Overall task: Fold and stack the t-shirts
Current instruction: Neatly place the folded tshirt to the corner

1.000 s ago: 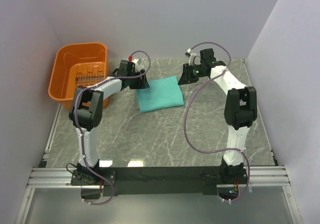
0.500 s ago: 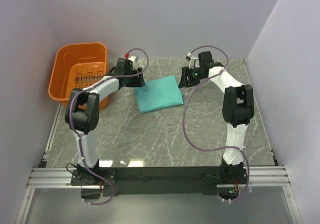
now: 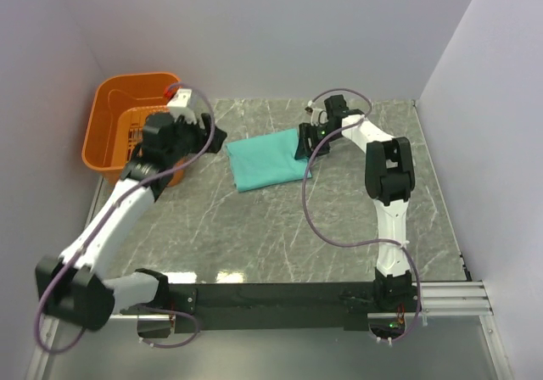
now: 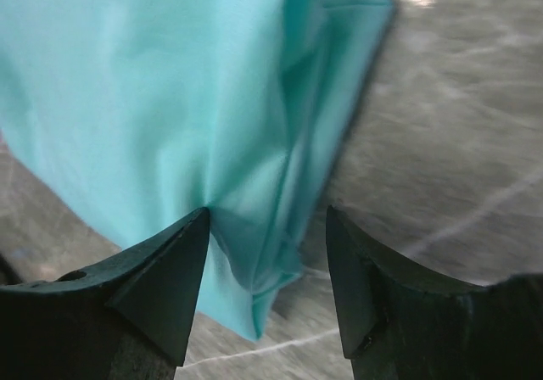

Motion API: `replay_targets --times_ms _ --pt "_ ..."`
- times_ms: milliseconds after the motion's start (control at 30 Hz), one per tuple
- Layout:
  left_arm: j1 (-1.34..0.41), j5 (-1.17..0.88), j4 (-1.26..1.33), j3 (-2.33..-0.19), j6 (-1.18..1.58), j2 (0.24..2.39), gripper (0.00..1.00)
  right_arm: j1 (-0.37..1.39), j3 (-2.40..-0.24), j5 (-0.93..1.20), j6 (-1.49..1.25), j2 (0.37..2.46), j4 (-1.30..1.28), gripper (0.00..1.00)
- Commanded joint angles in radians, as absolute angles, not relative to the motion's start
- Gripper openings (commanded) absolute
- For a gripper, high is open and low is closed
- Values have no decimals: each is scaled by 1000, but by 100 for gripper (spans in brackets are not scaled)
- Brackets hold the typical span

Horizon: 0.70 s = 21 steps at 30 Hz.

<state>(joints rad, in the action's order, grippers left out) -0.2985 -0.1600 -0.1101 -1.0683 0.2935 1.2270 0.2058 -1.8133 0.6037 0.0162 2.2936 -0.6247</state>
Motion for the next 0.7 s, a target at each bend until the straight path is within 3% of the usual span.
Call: replay_targets --times_ms 0,200,300,333,433,667 --pt "-295 -173 -126 -961 325 1088 73 233 -1838 676 14 2315 -673 65" --pt "-293 -153 -192 -841 354 856 76 230 -1813 684 5 2321 -687 53" --pt "-293 -147 -230 -813 356 793 76 207 -1790 684 -24 2296 -663 29" --pt "-293 -147 -239 -808 354 782 76 190 -1786 683 -29 2287 -652 18" --pt "-291 -153 -267 -793 353 750 76 160 -1769 667 -35 2249 -643 3" --pt "-293 -178 -270 -759 360 718 76 11 -1723 628 50 2178 -681 0"
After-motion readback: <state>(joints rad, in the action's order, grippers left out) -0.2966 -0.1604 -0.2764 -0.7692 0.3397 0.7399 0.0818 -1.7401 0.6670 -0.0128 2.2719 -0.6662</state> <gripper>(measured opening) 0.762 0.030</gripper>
